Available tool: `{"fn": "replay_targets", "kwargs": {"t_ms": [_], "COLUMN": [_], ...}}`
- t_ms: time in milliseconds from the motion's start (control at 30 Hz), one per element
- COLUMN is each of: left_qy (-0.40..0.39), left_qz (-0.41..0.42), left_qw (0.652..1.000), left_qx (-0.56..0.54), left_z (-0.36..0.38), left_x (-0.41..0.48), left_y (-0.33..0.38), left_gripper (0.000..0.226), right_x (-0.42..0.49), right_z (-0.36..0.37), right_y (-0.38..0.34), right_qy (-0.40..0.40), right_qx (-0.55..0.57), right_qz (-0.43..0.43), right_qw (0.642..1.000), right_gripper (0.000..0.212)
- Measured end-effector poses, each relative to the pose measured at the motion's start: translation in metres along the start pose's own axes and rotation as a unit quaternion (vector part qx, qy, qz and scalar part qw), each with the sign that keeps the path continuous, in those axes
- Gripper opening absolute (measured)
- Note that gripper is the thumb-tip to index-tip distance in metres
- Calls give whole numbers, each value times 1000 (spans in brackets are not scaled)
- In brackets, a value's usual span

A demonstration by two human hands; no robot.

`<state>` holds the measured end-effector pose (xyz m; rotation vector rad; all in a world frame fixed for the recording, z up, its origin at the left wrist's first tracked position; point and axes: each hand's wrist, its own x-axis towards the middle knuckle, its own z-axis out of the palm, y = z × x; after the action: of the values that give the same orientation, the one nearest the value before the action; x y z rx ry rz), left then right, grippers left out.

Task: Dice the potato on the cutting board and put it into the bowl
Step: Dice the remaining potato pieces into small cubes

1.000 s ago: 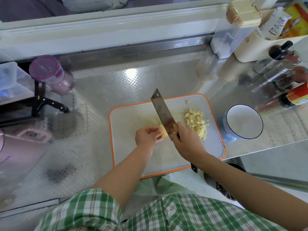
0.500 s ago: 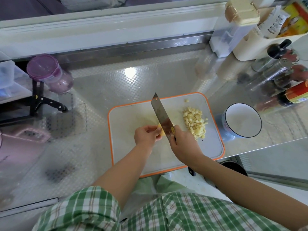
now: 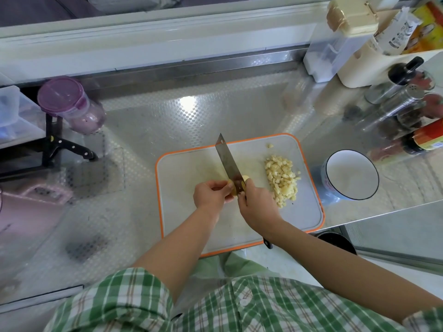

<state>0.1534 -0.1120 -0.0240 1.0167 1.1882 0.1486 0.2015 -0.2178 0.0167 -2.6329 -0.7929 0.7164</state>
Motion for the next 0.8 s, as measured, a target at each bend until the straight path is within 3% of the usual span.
{"fn": "replay_targets", "kwargs": {"t_ms": [367,633,800], "left_qy": [-7,-23,-5], "left_qz": [-14,-28,-36], "left_qw": [1000,999,998], "left_qx": [12,-40,-55], "left_z": [-2,-3,1], "left_x": [2,-5,-6], "left_y": [0,2,3], "left_gripper": [18,17,18], "right_x": [5,7,-5], "right_z": [15,-3,-23], "right_y": [0,14,13], "right_qy": [-15,-9,29], "right_qx": [-33,87,95], "right_qz": [4,9,-22], "right_qw": [999,996,995], "right_gripper": [11,13,15]}}
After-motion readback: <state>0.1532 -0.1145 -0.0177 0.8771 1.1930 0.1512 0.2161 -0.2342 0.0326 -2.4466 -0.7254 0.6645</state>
